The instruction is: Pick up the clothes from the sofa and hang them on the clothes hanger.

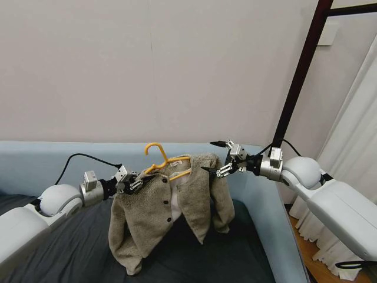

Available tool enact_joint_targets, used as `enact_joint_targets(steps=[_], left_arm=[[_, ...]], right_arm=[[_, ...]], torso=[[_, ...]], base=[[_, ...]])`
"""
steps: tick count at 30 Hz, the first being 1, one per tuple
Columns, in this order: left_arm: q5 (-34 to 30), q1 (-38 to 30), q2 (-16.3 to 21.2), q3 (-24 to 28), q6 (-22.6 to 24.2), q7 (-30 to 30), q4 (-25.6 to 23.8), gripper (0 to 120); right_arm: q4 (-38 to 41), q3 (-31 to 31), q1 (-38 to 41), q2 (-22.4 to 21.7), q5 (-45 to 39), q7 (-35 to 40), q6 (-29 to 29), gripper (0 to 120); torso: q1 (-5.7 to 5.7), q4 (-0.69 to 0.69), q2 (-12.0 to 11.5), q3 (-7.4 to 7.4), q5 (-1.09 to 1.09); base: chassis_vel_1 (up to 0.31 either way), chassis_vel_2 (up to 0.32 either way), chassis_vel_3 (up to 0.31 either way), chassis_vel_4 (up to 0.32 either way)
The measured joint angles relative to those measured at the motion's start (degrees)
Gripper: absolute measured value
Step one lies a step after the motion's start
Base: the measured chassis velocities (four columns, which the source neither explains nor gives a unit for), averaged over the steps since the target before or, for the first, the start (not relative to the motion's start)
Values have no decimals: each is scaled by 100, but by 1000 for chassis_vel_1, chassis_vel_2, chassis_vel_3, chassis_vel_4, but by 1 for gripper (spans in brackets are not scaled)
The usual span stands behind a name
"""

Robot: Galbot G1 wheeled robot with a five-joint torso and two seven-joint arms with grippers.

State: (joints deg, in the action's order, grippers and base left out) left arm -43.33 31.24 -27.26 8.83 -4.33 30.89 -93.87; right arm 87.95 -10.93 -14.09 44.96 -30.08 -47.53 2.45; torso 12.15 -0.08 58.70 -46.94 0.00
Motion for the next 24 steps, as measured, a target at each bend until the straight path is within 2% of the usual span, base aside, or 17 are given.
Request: enact_joint_targets(steps=[8, 11, 12, 15, 17, 20, 21, 24], left_arm=[[28, 68, 16, -52, -29, 95, -59, 4], [65, 139, 16, -53, -32, 109, -101, 4], [65, 139, 16, -53, -32, 109, -101, 4], [101, 210, 12, -57, -44, 127, -131, 4], [110, 221, 7, -59, -46, 131, -133, 4], [125, 228, -12, -60, -48, 145, -144, 4], [125, 228, -12, -60, -48, 145, -144, 4], [125, 210, -35, -41, -48, 147, -154, 4]], right_arm=[[-445, -296, 386, 336, 108, -596, -249, 100], [-775, -312, 528, 580, 92, -1418, -484, 100], [-775, -312, 528, 580, 92, -1418, -484, 100], [-1045, -234, 628, 747, 249, -2093, -676, 100], [-1099, -215, 642, 775, 312, -2189, -701, 100], [-1159, -207, 646, 811, 395, -2149, -734, 90], [-1159, -207, 646, 811, 395, -2149, -734, 90], [-1169, -195, 641, 839, 578, -1982, -725, 75]], torso=[[0, -1, 0, 0, 0], [0, 0, 0, 0, -1], [0, 0, 0, 0, -1], [0, 0, 0, 0, -1], [0, 0, 0, 0, -1], [0, -2, 0, 0, 0], [0, -2, 0, 0, 0], [0, -2, 0, 0, 0]], base=[[0, 0, 0, 0], [0, 0, 0, 0], [0, 0, 0, 0], [0, 0, 0, 0], [0, 0, 0, 0], [0, 0, 0, 0], [0, 0, 0, 0], [0, 0, 0, 0]])
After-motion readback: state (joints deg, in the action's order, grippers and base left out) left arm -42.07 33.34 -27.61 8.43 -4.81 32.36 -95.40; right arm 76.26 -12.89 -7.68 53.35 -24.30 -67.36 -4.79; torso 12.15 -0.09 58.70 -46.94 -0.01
